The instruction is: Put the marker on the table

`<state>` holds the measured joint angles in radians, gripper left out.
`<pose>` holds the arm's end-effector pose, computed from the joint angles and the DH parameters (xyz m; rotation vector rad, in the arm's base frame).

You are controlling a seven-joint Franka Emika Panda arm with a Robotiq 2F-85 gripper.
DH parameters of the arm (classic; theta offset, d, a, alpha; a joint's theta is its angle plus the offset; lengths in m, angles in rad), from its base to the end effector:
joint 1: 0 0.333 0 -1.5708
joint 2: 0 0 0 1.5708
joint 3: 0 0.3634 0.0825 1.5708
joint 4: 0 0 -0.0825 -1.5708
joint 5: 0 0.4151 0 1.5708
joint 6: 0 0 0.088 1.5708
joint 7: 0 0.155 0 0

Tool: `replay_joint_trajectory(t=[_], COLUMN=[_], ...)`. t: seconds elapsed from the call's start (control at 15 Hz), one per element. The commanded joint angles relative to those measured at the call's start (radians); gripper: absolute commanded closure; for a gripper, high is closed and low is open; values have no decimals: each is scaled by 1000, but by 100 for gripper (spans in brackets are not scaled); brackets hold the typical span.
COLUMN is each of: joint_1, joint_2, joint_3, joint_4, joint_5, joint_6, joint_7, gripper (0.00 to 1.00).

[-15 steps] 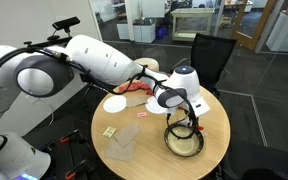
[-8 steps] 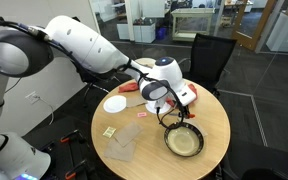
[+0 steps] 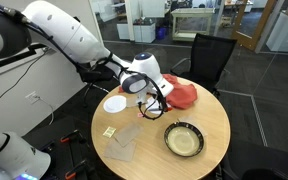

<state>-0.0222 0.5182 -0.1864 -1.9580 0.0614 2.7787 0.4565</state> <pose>0.6896 -0.1414 0.2163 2.9077 -1.0297 0.4937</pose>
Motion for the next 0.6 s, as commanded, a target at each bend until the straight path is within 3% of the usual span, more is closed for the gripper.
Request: replay_joint_trajectory(t=[0.0,0.53], joint_1=[61,220], joint_2=[-82,-63], joint_3=[3,-13], joint_4=[-126,-197], joint_5=[-32,-204], joint_6=[-40,-125], joint_7=[-45,-13], gripper=[94,94])
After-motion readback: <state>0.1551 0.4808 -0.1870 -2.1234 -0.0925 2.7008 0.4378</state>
